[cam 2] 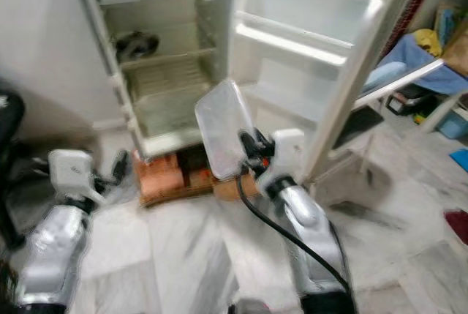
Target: Restocking fridge
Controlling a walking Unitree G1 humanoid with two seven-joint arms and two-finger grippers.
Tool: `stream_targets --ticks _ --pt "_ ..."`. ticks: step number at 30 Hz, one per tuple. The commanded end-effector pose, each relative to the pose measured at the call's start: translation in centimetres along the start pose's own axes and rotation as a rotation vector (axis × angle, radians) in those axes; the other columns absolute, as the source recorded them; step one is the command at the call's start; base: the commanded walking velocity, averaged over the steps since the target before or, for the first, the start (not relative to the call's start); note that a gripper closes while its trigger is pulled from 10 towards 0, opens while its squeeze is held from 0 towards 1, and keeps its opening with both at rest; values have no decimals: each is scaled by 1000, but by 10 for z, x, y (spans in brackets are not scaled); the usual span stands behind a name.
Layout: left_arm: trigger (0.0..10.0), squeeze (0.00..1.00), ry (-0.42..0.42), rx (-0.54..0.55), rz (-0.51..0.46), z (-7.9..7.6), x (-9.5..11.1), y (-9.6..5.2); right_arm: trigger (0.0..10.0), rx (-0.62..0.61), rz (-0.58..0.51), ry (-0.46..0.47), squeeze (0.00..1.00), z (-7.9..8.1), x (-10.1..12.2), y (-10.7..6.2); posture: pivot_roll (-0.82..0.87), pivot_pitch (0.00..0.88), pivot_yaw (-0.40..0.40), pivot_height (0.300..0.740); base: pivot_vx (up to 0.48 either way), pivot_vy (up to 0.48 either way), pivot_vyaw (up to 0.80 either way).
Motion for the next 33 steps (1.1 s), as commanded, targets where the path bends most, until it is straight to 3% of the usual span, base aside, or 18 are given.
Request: stream_targets --ticks 1,15,33 --pt "10000 0 18 18 -8 9 4 -3 10000 21 -34 -16 0 4 7 5 -10 50 -60 740 480 0 0" --pt "10000 0 16 30 11 9 2 -1 10000 26 -37 -14 0 4 7 8 -10 53 -60 740 467 0 655" --pt "10000 0 -1 26 27 12 0 -1 10000 -28 -21 -27 0 -3 3 9 -7 51 -58 740 0 57 0"
Point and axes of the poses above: a point about 5 cm out from each wrist's last joint towards the gripper, its own y axis pointing out of the wrist towards the gripper, its own x axis along the axis of the wrist's last joint, z = x × y, the point moved 1 cm from there along y, pointing out of the wrist towards the gripper, and after that the axes turned 12 degrees about -y, right-handed, at the moved point
